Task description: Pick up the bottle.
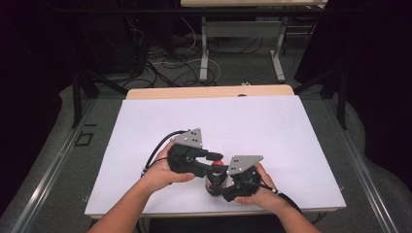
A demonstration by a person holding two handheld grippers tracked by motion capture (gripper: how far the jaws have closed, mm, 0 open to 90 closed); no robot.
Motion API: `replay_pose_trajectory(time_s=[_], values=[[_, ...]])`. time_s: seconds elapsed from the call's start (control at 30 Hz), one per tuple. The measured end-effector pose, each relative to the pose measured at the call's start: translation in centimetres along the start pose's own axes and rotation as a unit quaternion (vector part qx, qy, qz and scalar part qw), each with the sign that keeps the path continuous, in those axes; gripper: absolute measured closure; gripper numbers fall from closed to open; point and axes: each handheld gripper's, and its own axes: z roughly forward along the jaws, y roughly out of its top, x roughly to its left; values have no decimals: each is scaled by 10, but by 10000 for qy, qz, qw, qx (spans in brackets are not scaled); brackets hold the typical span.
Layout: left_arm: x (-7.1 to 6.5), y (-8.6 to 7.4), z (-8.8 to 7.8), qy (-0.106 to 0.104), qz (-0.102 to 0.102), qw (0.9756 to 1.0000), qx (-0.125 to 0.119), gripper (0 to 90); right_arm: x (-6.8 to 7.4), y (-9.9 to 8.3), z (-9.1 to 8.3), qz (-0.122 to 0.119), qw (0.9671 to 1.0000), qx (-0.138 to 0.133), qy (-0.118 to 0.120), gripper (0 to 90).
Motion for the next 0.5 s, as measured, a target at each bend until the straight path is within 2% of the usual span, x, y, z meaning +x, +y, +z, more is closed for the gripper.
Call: replay_pose_trajectory(time_s=[0.27, 0.5], values=[[-6, 1, 0, 196, 89, 9998, 37, 619, 1, 1, 0, 32, 10000, 31, -21, 306], [-6, 2, 2, 352, -9, 9994, -36, 620, -1, 1, -1, 110, 9999, -5, -100, 307]])
